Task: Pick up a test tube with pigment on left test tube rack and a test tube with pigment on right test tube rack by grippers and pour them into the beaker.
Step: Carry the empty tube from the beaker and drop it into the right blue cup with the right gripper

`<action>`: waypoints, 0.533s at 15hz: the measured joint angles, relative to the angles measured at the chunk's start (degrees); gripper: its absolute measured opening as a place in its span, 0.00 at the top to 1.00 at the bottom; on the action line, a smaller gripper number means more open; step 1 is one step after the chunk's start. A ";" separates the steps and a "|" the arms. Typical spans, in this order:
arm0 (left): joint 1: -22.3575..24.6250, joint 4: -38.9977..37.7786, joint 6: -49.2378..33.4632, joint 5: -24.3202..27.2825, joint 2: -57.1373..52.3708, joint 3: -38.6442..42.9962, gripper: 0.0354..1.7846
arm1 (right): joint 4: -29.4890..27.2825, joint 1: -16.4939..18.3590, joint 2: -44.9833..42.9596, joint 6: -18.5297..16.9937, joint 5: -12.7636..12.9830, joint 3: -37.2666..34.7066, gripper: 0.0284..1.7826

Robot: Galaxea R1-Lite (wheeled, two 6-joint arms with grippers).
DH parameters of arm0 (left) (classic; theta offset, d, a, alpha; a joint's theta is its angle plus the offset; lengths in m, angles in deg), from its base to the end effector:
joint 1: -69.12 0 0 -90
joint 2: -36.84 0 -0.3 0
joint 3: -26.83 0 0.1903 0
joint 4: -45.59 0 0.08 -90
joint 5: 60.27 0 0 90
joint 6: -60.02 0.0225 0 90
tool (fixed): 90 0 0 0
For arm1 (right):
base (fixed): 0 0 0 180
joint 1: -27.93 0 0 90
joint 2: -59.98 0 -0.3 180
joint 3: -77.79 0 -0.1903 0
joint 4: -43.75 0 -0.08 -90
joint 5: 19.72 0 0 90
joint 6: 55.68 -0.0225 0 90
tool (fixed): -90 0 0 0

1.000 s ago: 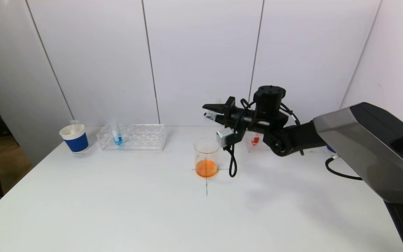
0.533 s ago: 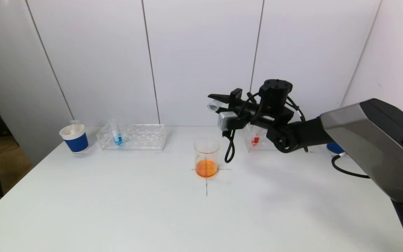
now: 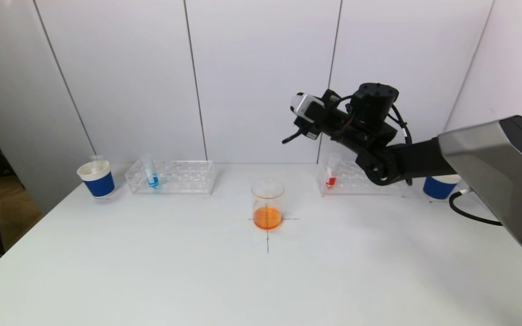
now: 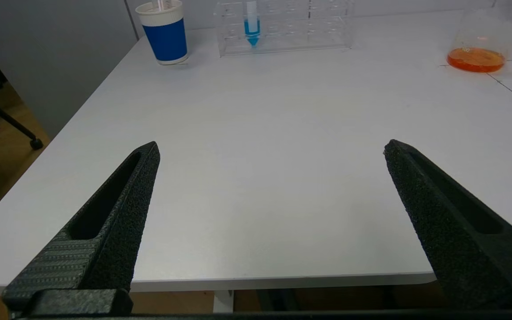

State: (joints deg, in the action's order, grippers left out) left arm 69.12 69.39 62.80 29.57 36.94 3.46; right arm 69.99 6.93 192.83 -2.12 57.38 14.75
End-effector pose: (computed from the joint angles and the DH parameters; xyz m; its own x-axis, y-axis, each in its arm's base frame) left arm -0.0227 0.0001 0.0748 1.0000 0.0028 -0.0093 -0.0023 0.9988 0.0485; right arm 0.4532 0.1793 0.1862 0.8152 0.5521 0.1751 -0.1943 0.5456 -0.8152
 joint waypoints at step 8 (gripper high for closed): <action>0.00 0.02 0.02 0.02 0.00 0.00 0.01 | -11.92 8.80 -1.62 -28.26 8.46 9.84 0.71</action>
State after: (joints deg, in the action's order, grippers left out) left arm 69.12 69.42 62.83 29.60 36.94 3.46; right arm 58.07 15.73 191.21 -30.38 65.84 24.59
